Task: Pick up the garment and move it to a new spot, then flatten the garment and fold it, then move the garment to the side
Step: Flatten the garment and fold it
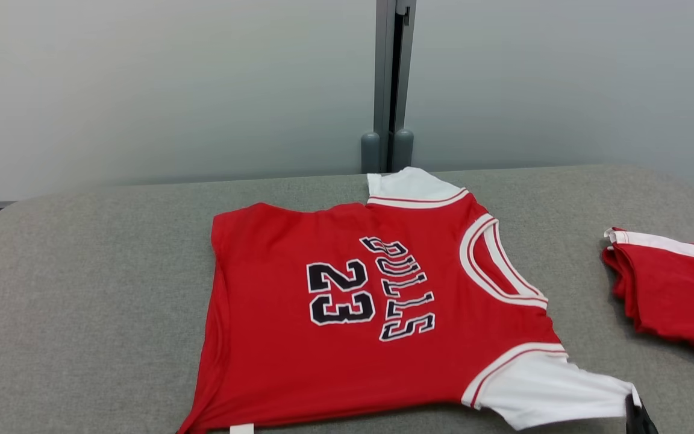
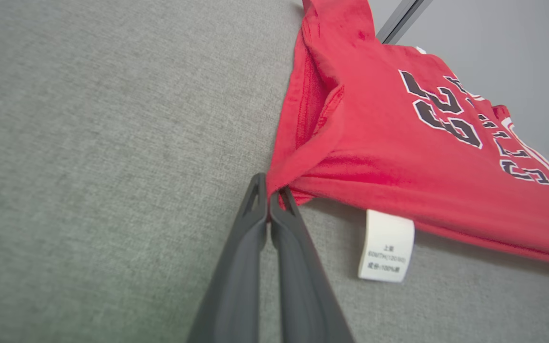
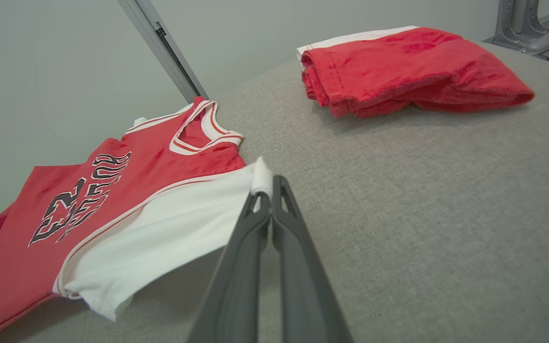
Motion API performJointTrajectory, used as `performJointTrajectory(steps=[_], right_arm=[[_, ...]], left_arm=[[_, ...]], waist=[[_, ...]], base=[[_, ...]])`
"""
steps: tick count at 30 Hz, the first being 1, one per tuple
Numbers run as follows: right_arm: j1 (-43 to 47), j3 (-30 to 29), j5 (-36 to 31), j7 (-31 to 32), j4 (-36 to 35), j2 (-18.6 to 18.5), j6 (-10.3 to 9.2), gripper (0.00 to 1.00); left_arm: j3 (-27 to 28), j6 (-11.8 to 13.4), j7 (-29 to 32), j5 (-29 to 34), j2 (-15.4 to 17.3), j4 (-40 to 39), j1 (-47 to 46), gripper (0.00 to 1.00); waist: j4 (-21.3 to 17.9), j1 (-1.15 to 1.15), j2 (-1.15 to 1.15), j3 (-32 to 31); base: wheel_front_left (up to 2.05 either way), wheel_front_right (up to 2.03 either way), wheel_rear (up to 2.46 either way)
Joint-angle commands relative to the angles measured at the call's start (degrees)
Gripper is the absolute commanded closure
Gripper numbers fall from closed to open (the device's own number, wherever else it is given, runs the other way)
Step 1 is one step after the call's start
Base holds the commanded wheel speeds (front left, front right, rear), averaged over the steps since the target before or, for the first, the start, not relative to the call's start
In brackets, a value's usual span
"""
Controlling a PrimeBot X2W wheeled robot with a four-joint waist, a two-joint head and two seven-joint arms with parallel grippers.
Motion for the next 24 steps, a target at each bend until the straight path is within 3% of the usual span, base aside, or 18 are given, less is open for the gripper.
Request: performJointTrajectory(steps=[1,12,24], right_arm=[[1.77,-0.80,0.15,-0.32,0.20,-0.51,-0.04,1.00],[2.26,-4.37,0.13,-0.33,-1.33,-0.54,-0.07,1.00],[-6.52,-1.13,-0.15,-0.32,-3.35,-0.45,-0.01,1.00]], left_arm=[[0.92,0.18,-0.15,0.71,0.14,-0.27,1.53,1.00],[3.20,0.19,-0.16,3.88,-0.79,-7.22,3.26,1.00],[-5.62,0.14,-0.14,1.21,1.96,-15.16,-2.37,1.00]], waist=[[0.09,0.01,0.02,-0.83],[1.94,0.01,0.02,-1.21],[3.02,0.01,0.02,3.16]], base=[[0.00,0.00,0.00],[0.00,0.00,0.00],[0.00,0.00,0.00]])
